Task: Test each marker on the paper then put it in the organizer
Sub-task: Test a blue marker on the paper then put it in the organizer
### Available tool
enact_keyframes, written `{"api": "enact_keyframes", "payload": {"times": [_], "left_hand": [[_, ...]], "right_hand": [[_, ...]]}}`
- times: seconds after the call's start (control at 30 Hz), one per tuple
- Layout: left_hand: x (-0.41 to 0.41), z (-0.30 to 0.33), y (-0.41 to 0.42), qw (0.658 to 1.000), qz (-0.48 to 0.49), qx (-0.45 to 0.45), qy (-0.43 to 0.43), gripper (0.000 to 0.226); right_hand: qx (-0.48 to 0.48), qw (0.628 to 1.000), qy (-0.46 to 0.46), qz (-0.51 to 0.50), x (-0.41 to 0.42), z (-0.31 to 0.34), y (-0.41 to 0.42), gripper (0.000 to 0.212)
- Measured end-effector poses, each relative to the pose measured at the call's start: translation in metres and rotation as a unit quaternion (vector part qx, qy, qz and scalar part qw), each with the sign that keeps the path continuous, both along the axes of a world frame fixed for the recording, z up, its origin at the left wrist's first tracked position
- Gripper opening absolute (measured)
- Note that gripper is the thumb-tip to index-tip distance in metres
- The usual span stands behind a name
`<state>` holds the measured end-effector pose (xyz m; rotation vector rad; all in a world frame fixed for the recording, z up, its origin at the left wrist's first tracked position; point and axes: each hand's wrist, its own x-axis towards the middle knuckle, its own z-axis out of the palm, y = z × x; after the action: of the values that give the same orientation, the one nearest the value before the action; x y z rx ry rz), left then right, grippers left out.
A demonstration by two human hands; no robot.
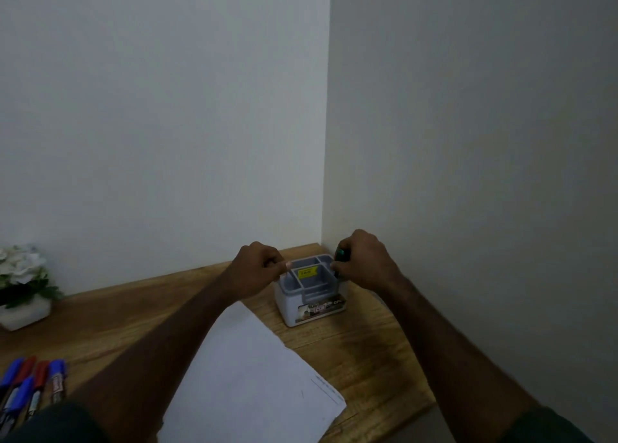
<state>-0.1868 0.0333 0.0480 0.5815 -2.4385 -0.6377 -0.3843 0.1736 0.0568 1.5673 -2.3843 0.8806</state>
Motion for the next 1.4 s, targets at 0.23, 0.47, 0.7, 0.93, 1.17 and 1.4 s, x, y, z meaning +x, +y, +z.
{"api": "enact_keyframes", "payload": {"times": [0.23, 0.47, 0.7, 0.93, 1.17, 1.4], "left_hand": [[0.017, 0.001, -0.001, 1.000, 0.018, 0.006, 0.006, 0.023], [0.063, -0.005, -0.005, 0.999, 0.042, 0.012, 0.014, 0.024], [0.175, -0.021, -0.019, 0.992, 0.126, 0.017, 0.000, 0.026], [0.292, -0.045, -0.025, 0.976, 0.218, 0.016, -0.013, 0.023], [0.339, -0.059, -0.022, 0.967, 0.253, 0.014, -0.023, 0.028], [0.343, -0.065, -0.025, 0.967, 0.254, 0.006, -0.026, 0.031]], "right_hand": [[-0.018, 1.000, 0.019, -0.012, 0.010, 0.003, -0.001, 0.031], [-0.053, 0.995, 0.016, 0.079, 0.078, 0.003, -0.026, 0.014], [-0.027, 0.972, -0.023, 0.232, 0.190, -0.021, -0.069, 0.008], [0.056, 0.935, -0.061, 0.346, 0.302, -0.055, -0.100, 0.013], [0.115, 0.937, -0.074, 0.321, 0.363, -0.079, -0.116, 0.014], [0.169, 0.946, -0.121, 0.249, 0.369, -0.080, -0.128, 0.022]]}}
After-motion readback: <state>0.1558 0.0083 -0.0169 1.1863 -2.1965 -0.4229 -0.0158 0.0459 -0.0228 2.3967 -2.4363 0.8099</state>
